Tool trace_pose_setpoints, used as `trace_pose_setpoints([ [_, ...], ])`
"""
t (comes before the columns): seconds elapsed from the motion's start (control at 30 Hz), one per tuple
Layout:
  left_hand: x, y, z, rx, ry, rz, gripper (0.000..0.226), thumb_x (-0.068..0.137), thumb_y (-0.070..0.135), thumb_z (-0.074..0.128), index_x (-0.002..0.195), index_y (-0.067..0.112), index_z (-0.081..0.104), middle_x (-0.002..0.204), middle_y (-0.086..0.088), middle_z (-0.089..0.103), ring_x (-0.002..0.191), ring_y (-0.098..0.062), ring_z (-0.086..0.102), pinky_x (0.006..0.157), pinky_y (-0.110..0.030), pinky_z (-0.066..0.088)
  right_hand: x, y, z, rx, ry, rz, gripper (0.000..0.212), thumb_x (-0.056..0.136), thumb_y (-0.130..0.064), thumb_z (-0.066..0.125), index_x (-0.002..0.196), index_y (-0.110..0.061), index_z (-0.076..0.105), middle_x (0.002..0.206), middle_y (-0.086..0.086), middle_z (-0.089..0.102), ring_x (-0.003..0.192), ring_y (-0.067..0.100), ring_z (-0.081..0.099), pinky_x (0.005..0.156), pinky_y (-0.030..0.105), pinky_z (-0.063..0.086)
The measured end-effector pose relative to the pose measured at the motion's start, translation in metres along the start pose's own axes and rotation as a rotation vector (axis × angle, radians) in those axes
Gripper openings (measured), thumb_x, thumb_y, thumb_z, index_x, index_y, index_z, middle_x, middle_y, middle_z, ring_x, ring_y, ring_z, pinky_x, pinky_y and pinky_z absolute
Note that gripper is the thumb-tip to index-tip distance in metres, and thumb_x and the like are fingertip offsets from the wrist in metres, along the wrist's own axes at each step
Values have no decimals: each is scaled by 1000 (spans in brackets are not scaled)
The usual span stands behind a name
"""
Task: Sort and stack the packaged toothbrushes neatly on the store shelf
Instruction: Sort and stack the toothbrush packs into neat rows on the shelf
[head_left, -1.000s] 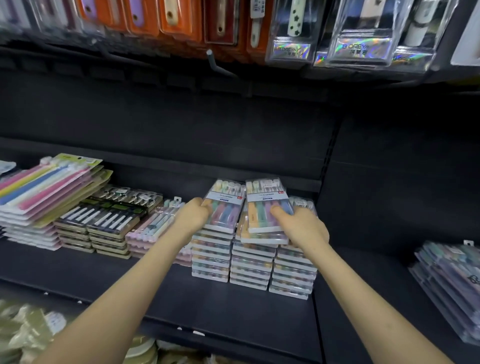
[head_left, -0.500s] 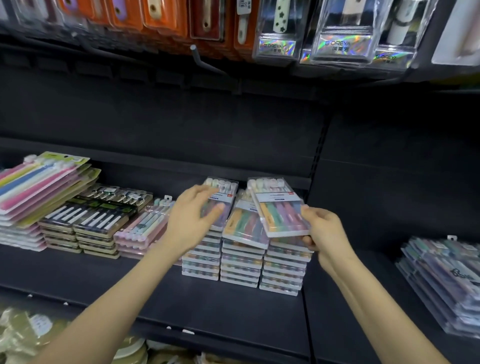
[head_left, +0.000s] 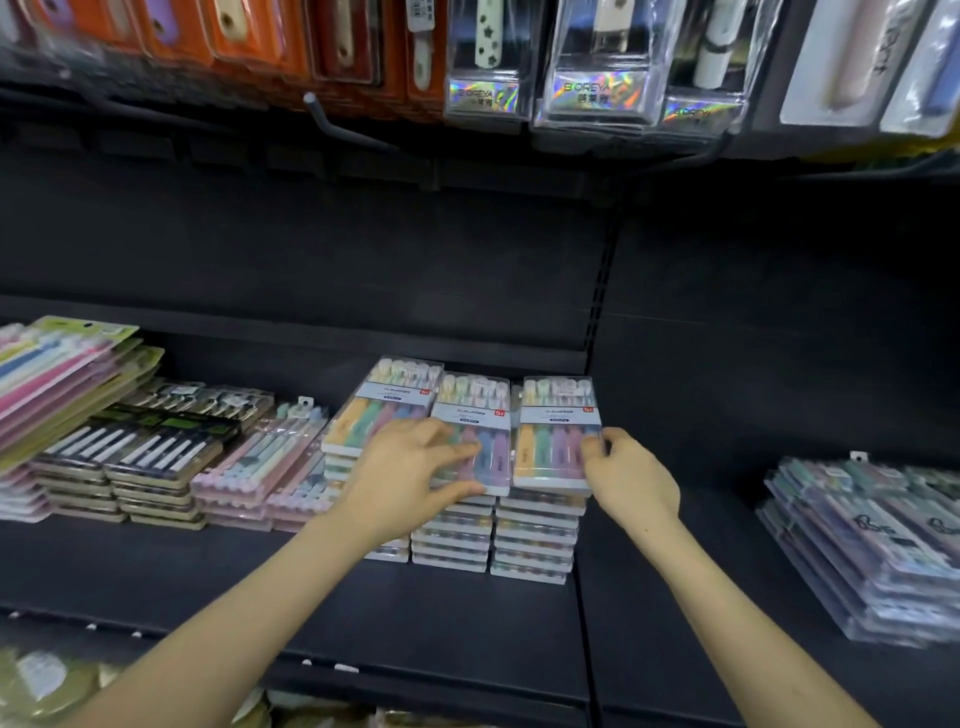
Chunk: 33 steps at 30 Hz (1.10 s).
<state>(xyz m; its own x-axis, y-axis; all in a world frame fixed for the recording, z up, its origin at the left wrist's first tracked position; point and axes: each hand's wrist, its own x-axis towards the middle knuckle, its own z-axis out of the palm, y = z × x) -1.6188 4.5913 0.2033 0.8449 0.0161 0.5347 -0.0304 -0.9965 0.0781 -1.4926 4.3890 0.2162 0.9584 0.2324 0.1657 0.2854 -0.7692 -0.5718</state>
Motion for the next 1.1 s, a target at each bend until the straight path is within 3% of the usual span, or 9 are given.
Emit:
trace_pose_setpoints([
  [0.17,5,-6,4,-13,-86,-69,59,85,69,41,125,31,62,130,-1,60,117,-21,56,113,-48,27,7,5,3,-105,-26,-49,35,98,-43,32,81,-24,55,73,-8,55,62,10,48,50,24,29],
  [0.27,8,-7,7,-31,-87,-82,62,84,71,41,129,32,59,135,1,55,123,-20,52,115,-47,22,13,5,2,-86,-48,-71,38,98,-43,34,76,-21,57,72,-6,59,62,10,51,50,24,32],
  [0.37,9,-7,7,-24,-85,-97,73,79,72,24,128,32,59,135,1,56,124,-20,51,114,-47,23,18,5,2,-60,-75,-91,38,98,-42,35,79,-20,60,71,-7,60,62,10,52,51,24,33],
  [0.43,8,-6,8,-29,-74,-100,73,80,72,25,127,30,61,133,-1,58,122,-22,53,113,-48,25,20,6,2,-65,-77,-106,36,98,-41,35,75,-23,56,69,-8,58,62,11,52,51,24,33],
  [0.6,8,-3,7,-27,-82,-119,74,82,74,27,124,27,64,128,-3,61,118,-25,56,108,-49,33,23,7,0,-43,-118,-134,34,99,-43,35,88,-24,61,69,-6,59,67,16,56,53,24,36],
  [0.77,7,0,4,-28,-83,-109,83,83,77,14,122,25,66,124,-5,63,114,-26,59,105,-51,37,22,7,1,-22,-140,-142,36,99,-42,34,95,-21,63,73,-5,61,66,16,56,53,25,36],
  [1.1,7,6,4,5,-41,-89,80,89,70,18,113,17,71,116,-12,67,103,-33,64,94,-56,46,9,2,9,-5,-22,-121,45,100,-48,26,98,-20,61,92,0,66,81,20,59,61,28,40],
])
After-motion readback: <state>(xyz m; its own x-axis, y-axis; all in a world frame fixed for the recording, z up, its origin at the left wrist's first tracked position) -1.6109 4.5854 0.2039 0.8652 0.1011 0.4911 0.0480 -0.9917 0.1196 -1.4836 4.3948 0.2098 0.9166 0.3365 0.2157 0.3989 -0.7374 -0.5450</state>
